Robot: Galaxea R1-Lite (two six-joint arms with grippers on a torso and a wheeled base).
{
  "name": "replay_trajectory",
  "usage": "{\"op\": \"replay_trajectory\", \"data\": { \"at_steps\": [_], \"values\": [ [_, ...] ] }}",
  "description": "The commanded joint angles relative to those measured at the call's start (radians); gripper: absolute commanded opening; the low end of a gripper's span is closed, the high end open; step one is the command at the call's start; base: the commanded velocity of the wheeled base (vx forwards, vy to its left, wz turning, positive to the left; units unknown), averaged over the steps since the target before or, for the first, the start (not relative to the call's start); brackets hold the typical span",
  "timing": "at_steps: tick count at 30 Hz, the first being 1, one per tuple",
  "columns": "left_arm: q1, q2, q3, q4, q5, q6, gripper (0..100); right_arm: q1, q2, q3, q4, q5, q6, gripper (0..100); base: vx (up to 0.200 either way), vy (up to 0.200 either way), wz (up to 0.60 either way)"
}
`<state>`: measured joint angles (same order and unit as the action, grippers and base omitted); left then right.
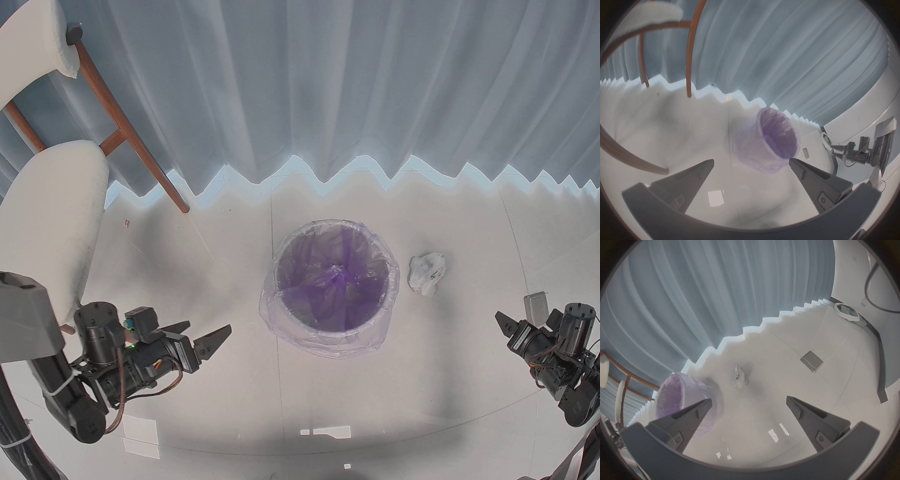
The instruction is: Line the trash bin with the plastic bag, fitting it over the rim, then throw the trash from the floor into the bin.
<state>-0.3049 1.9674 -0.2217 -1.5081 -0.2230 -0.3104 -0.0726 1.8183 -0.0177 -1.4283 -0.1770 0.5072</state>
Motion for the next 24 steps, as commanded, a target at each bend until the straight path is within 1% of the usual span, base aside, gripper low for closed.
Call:
{"op": "replay_trajectory", "data": {
  "at_steps": [1,4,8,11,13,15,18,19,20,21,22,23,24],
  "values": [
    [0.007,-0.297,0.101,0.002,0.007,0.019,100,-0.007,-0.060,0.016,-0.008,-0.033,0.001,100,0.000,0.000,0.00],
    [0.007,-0.380,0.134,0.002,0.007,0.024,100,-0.006,-0.102,0.016,-0.008,-0.033,-0.004,100,0.000,0.000,0.00],
    [0.007,-0.541,0.211,0.003,-0.003,0.016,100,-0.009,-0.185,0.016,-0.008,-0.032,-0.019,100,0.000,0.000,0.00],
    [0.009,-0.637,0.222,0.008,-0.003,0.005,100,-0.024,-0.249,0.016,-0.003,-0.012,-0.049,100,0.000,0.000,0.00],
    [0.024,-0.670,0.222,0.009,0.004,-0.010,100,-0.053,-0.281,0.015,-0.003,0.042,-0.085,100,0.000,0.000,0.00],
    [0.050,-0.687,0.219,0.011,-0.003,-0.033,100,-0.104,-0.292,-0.001,-0.001,0.102,-0.127,100,0.000,0.000,0.00],
    [0.084,-0.696,0.182,0.012,0.007,-0.068,100,-0.174,-0.286,-0.067,0.014,0.188,-0.194,100,0.000,0.000,0.00],
    [0.096,-0.696,0.163,0.014,0.007,-0.087,100,-0.191,-0.283,-0.099,0.039,0.203,-0.204,100,0.000,0.000,0.00],
    [0.096,-0.696,0.163,0.014,0.007,-0.087,100,-0.191,-0.283,-0.099,0.039,0.203,-0.204,100,0.000,0.000,0.00],
    [0.119,-0.696,0.136,0.034,0.007,-0.127,100,-0.196,-0.287,-0.182,0.124,0.209,-0.210,100,0.000,0.000,0.00],
    [0.132,-0.697,0.114,0.055,0.007,-0.137,100,-0.196,-0.294,-0.232,0.193,0.209,-0.210,100,0.000,0.000,0.00],
    [0.132,-0.697,0.114,0.055,0.007,-0.137,100,-0.196,-0.294,-0.232,0.193,0.209,-0.210,100,0.000,0.000,0.00],
    [0.144,-0.703,0.074,0.097,0.005,-0.145,100,-0.194,-0.301,-0.318,0.316,0.209,-0.211,100,0.000,0.000,0.00]
  ]
}}
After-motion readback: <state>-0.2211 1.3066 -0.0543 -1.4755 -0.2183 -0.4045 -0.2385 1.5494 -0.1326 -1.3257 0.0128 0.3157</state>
